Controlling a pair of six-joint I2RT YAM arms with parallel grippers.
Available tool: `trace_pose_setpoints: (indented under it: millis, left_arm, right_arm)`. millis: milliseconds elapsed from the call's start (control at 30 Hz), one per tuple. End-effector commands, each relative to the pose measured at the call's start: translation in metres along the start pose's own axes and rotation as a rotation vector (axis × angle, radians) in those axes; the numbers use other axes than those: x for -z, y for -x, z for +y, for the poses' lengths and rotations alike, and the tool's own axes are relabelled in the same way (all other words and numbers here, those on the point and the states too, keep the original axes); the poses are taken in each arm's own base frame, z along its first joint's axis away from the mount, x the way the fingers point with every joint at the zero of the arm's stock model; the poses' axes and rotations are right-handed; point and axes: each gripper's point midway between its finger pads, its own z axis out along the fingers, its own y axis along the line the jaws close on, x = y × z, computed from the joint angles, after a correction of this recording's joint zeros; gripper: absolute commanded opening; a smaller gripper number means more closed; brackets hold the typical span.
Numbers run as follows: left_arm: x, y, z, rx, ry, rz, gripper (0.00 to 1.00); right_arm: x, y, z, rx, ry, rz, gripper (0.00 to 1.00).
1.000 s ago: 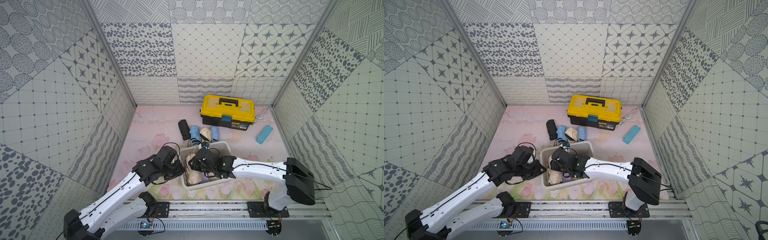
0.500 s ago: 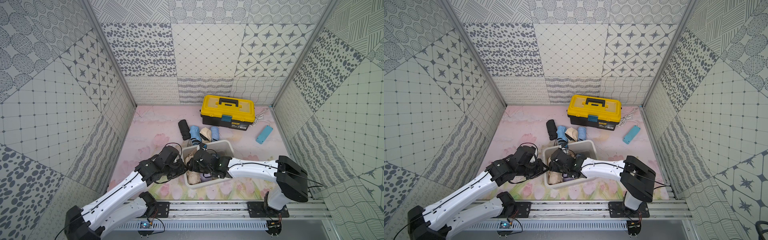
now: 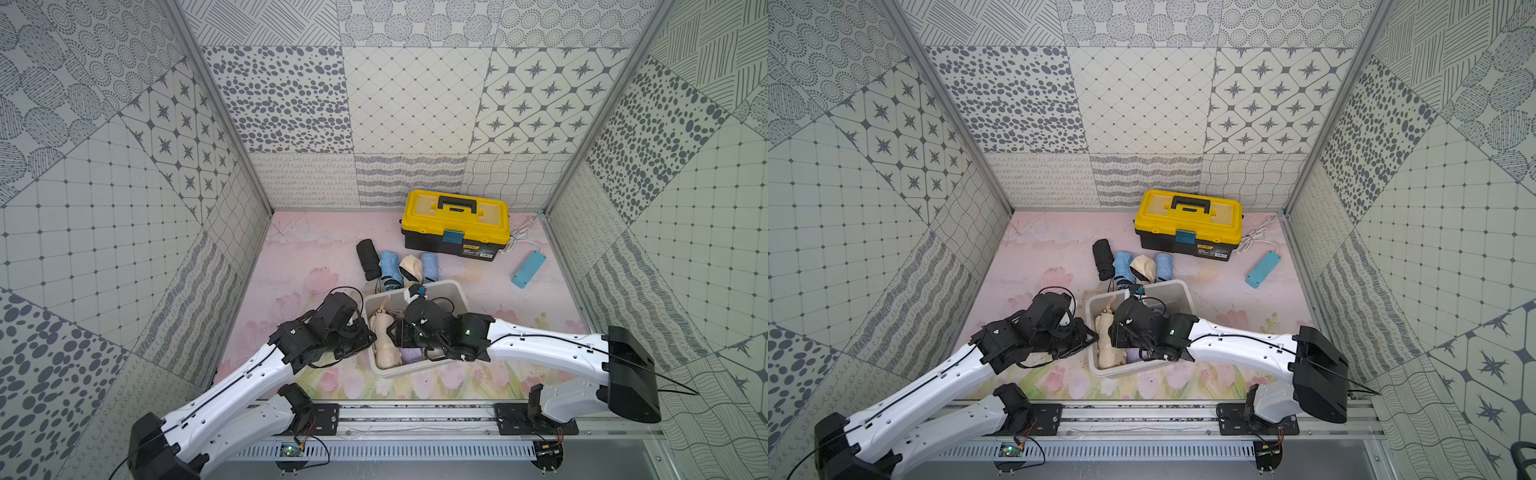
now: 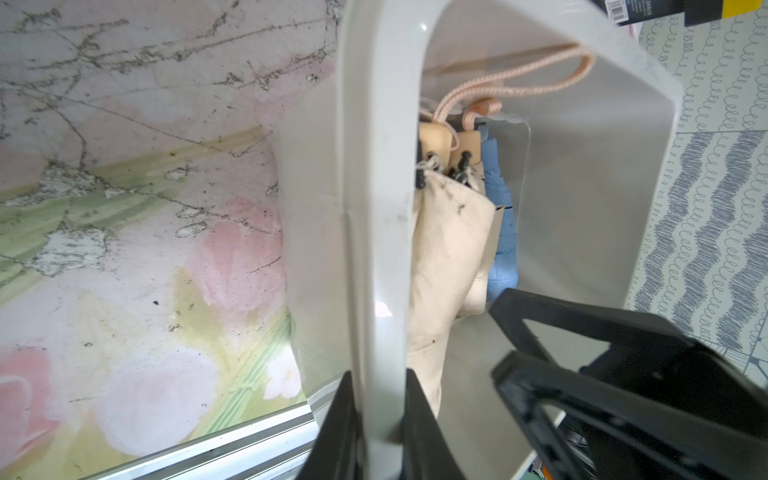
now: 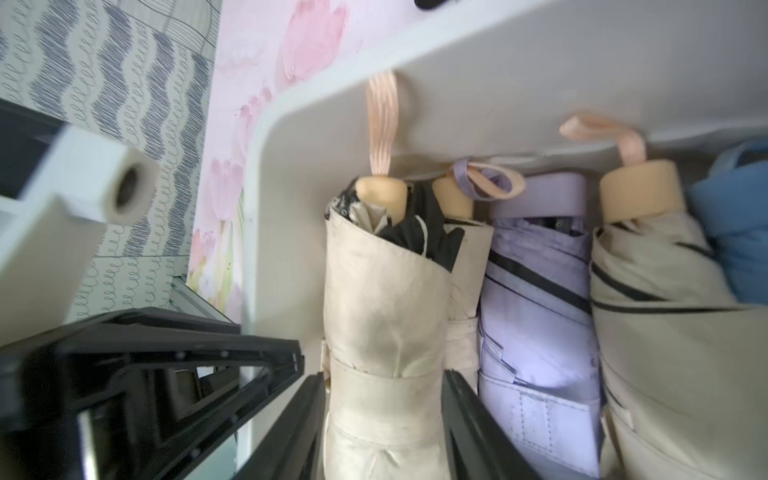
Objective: Put the umbrella into the storage box
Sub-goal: Place the umbrella in the storage box.
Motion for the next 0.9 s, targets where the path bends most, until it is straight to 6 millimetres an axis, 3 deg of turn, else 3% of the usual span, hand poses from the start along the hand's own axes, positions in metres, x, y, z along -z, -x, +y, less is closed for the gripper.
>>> trace_pose_setpoints:
  millis: [0,133,267,333,467,600,733,867]
  left_arm:
    - [0.004,0.008,-0.021,-0.023,-0.083,-0.031,0.18]
    - [0.006,0.006,-0.018,-0.025,-0.075,-0.032,0.18]
    - [0.008,0.006,-0.017,-0.028,-0.07,-0.032,0.19]
    - [0.01,0.006,-0.019,-0.04,-0.075,-0.032,0.28]
    - [0.024,0.012,-0.022,-0.085,-0.068,-0.075,0.58]
    - [0.058,0.034,-0.021,-0.195,0.004,-0.216,0.81]
    - [0.084,0.061,-0.029,-0.3,0.062,-0.348,0.9]
    - [0.082,0.088,-0.04,-0.335,0.103,-0.402,0.92]
  right_arm:
    - [-0.017,-0.012,0.004,0.042,-0.012,0.049,0.42]
    - [-0.025,-0.015,0.0,0.042,-0.035,0.054,0.38]
    - [-0.003,0.001,0.005,0.038,-0.013,-0.019,0.52]
    - [0.016,0.015,0.007,0.04,0.006,-0.076,0.57]
    - [0.053,0.044,0.001,0.046,0.031,-0.169,0.63]
    - [0.081,0.077,-0.019,0.046,0.03,-0.221,0.65]
    - [0.095,0.107,-0.036,0.069,0.024,-0.259,0.65]
    - [0.101,0.131,-0.046,0.076,0.014,-0.287,0.66]
